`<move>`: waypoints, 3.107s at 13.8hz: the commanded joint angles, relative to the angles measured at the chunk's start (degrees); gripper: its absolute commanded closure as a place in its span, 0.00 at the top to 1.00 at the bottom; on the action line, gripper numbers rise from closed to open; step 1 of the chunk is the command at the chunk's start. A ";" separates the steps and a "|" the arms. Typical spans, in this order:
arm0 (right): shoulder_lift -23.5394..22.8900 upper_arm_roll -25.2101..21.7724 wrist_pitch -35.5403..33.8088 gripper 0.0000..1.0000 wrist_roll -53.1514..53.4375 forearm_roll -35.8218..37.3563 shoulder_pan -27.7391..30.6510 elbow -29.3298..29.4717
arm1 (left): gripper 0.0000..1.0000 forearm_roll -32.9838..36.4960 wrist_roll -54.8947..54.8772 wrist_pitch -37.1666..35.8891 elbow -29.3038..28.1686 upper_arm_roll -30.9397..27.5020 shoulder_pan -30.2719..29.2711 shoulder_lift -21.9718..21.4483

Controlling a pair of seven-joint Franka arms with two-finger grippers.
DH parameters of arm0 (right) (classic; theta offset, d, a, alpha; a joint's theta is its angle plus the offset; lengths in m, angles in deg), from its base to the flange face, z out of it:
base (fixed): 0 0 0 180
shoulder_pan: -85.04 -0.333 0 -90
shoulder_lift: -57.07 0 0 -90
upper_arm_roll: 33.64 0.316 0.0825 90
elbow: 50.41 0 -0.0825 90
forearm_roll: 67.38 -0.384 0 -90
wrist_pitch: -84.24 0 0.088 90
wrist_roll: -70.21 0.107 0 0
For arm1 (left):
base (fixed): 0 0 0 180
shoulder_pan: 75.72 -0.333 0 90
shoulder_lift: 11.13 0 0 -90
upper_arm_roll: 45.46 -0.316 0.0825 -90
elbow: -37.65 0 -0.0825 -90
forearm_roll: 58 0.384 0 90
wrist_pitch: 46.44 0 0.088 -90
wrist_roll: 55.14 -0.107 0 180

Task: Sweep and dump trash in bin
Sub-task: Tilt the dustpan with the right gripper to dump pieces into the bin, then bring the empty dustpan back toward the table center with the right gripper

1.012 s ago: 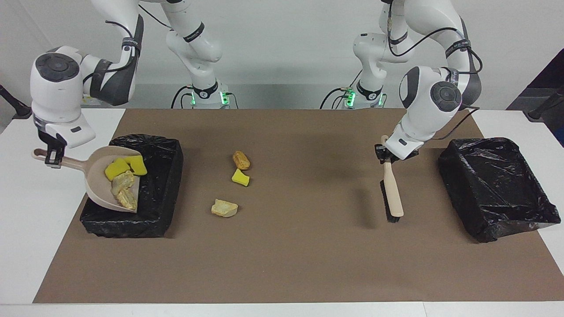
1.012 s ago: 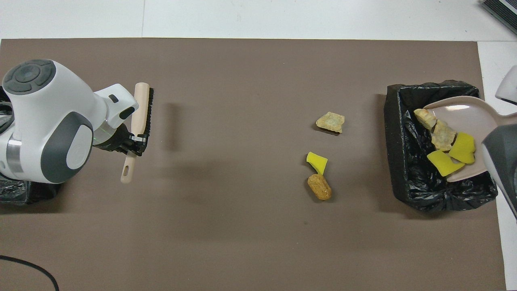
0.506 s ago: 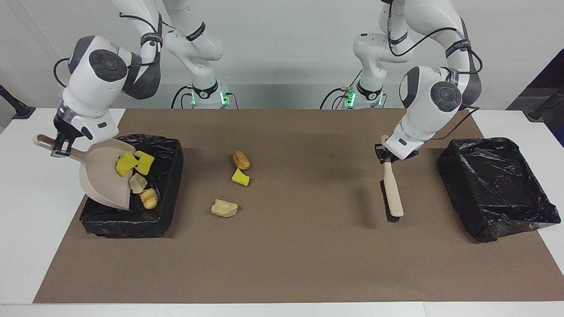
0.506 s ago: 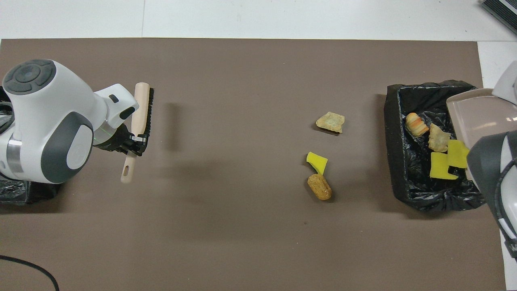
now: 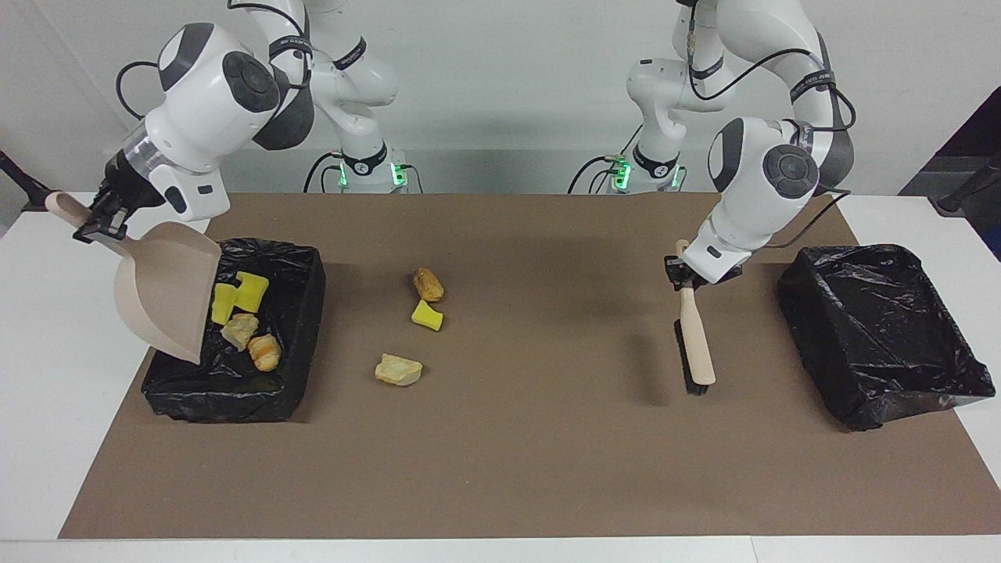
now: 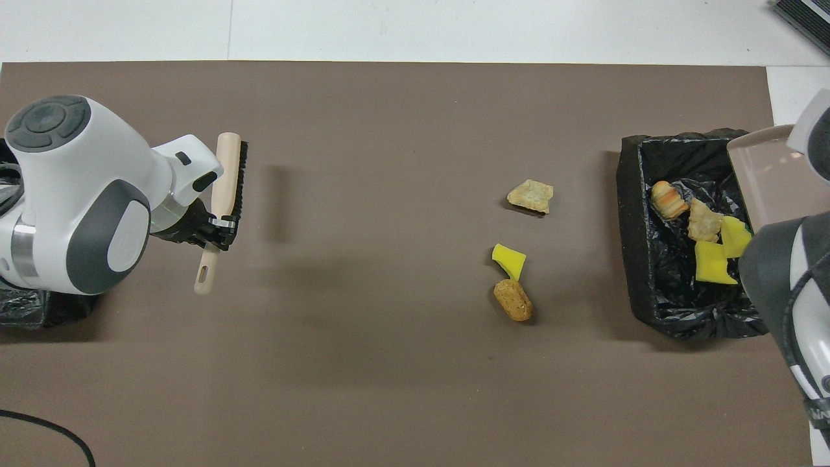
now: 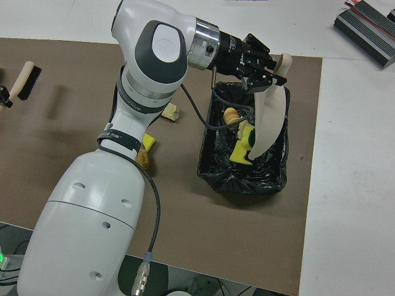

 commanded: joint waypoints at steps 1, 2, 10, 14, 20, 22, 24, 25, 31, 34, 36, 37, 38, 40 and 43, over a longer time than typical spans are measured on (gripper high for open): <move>0.10 0.54 -2.54 0.00 1.96 1.27 -1.41 2.03 | 0.00 1.02 -0.58 -0.81 -0.37 0.35 -0.49 -1.14; 0.10 0.54 -3.07 0.00 2.92 1.52 -1.76 2.74 | 0.00 0.94 -0.58 -1.16 -0.10 0.44 -0.49 -1.14; -0.07 2.91 -7.65 0.00 13.71 -8.02 -4.40 5.29 | 0.00 0.85 -0.49 -4.42 1.22 0.35 -0.49 -1.75; 0.01 3.08 -7.65 0.00 26.19 -22.43 -6.50 5.29 | 0.00 0.85 -0.49 -4.68 1.40 0.35 -0.49 -1.75; -3.05 3.35 -7.39 0.00 54.30 -38.18 -17.82 4.76 | 0.00 0.85 -0.49 -4.51 1.31 0.35 -0.58 -1.84; -6.12 3.35 -6.95 0.00 64.93 -42.41 -22.57 5.03 | 0.00 0.76 -0.49 -4.51 1.22 0.35 -0.58 -1.93; -8.68 3.35 -4.51 0.00 76.88 -44.34 -25.92 5.20 | 0.00 0.76 -0.49 -4.42 0.96 0.35 -0.58 -2.10; -8.69 3.35 -2.57 0.00 79.19 -46.61 -26.10 5.21 | 0.00 0.76 -0.49 -4.42 0.96 0.35 -0.58 -2.10; -8.77 3.26 -1.76 0.00 83.86 -51.64 -26.90 5.29 | 0.00 0.76 -0.49 -4.59 0.96 0.35 -0.76 -2.10; -8.95 3.26 -1.76 0.00 89.57 -51.73 -27.25 5.38 | 0.00 0.76 -0.49 -4.42 0.78 0.35 -0.76 -2.19; -10.17 3.26 -1.85 0.00 93.18 -52.09 -27.25 7.56 | 0.00 0.76 -0.41 -3.90 0.09 0.35 -0.76 -2.54; -11.31 3.35 -2.37 0.00 94.15 -52.17 -27.25 9.23 | 0.00 0.67 -0.32 -3.28 -0.96 0.35 -0.50 -3.07; -12.89 3.35 -2.55 0.00 96.51 -52.00 -27.51 10.81 | 0.00 0.67 -0.23 -2.67 -1.32 0.35 -0.15 -3.33; -16.49 3.09 -1.85 0.00 103.27 -51.47 -29.96 13.80 | 0.00 0.50 0.29 -1.79 -2.20 0.79 0.38 -3.33; -21.50 3.00 -1.32 0.00 109.25 -51.30 -30.50 20.12 | 0.00 0.23 0.74 2.42 -6.76 0.88 2.93 -4.91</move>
